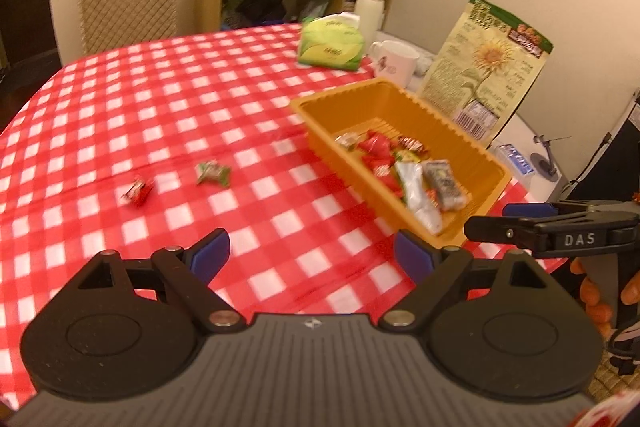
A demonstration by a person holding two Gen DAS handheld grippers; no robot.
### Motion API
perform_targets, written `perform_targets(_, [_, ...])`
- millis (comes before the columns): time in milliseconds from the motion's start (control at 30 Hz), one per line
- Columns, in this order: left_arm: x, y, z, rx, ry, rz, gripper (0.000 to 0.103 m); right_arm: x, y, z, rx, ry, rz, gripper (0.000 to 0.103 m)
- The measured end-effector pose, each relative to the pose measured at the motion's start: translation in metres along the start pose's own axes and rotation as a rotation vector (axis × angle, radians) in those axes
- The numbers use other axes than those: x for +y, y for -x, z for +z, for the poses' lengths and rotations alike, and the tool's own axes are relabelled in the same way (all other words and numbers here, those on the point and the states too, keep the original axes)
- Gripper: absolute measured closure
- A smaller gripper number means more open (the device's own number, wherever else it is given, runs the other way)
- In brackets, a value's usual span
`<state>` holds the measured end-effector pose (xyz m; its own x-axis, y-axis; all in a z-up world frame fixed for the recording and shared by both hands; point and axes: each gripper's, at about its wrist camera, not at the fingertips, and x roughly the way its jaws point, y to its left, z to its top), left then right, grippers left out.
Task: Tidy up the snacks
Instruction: 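Move both open tools away from the tray toward the two candies on the cloth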
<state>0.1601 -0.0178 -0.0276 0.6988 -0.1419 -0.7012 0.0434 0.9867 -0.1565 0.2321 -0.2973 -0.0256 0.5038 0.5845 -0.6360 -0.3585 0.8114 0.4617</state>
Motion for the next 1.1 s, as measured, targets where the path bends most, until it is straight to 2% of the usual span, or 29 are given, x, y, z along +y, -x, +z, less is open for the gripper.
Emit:
perform_targets(433, [0.049, 0.021, -0.025, 0.014, 0.078, 0.076, 0.015, 0.064, -0.036, -0.02, 0.098, 0.11, 0.089, 0.009])
perform_targets(767, [0.099, 0.033, -0.04, 0.029, 0.138, 0.138, 0.015, 0.106, -0.079, -0.023, 0.142, 0.186, 0.086, 0.009])
perform_targets(1100, [0.145, 0.037, -0.044, 0.039, 0.173, 0.172, 0.016, 0.145, -0.116, -0.019, 0.149, 0.259, 0.086, 0.009])
